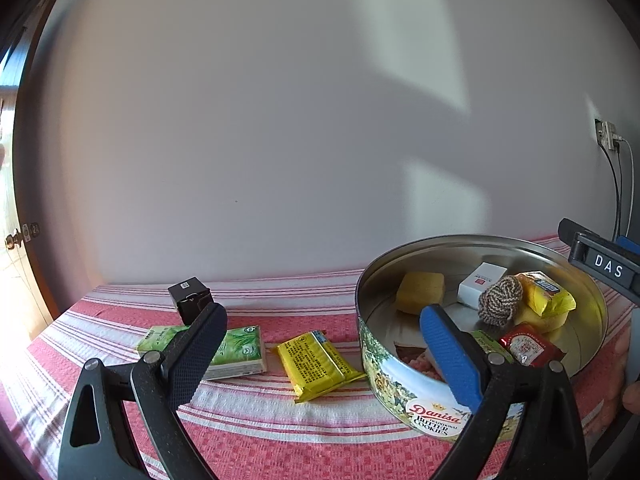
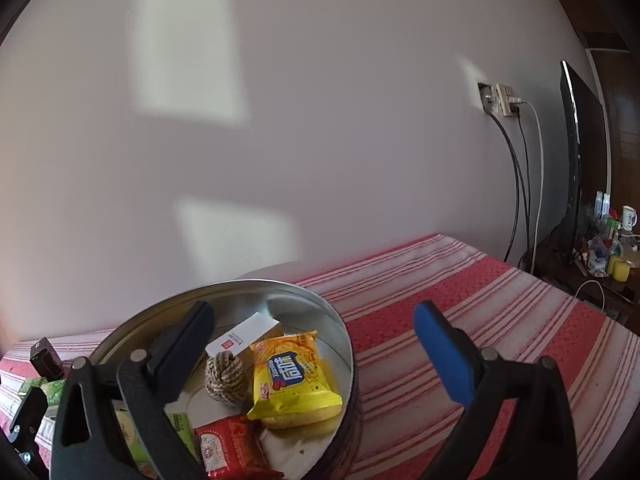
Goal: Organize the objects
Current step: 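Withdraw both tools from the tin toward the green tissue packs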
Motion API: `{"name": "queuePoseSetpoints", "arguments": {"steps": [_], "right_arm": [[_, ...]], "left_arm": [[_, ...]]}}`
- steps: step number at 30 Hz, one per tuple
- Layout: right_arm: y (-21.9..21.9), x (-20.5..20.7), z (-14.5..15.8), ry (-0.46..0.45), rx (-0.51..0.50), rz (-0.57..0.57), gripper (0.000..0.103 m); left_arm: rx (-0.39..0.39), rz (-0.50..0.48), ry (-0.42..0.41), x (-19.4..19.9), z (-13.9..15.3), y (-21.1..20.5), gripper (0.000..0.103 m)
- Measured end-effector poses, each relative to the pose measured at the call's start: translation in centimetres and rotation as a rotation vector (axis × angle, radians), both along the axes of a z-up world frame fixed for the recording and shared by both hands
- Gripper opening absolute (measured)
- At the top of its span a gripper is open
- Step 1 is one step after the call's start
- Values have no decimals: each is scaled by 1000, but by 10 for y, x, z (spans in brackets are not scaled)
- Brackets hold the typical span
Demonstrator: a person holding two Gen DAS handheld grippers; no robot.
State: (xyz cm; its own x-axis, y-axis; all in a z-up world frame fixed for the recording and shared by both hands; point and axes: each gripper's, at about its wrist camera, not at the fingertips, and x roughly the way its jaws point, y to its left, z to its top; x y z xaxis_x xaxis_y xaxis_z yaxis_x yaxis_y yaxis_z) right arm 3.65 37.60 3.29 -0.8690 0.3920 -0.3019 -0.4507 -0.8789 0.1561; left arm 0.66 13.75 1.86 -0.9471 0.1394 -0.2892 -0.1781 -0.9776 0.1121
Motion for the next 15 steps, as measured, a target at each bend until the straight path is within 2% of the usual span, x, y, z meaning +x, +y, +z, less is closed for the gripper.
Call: {"name": "queuePoseSetpoints", "arguments": {"steps": [6, 15], "right_arm": [[-20, 4, -2, -12, 44, 2, 101], [-49, 10, -8, -48, -4, 33, 101]], "left_arm": [[10, 2, -21, 2, 0, -19, 99], [10, 44, -53, -1, -2, -62, 99]]}}
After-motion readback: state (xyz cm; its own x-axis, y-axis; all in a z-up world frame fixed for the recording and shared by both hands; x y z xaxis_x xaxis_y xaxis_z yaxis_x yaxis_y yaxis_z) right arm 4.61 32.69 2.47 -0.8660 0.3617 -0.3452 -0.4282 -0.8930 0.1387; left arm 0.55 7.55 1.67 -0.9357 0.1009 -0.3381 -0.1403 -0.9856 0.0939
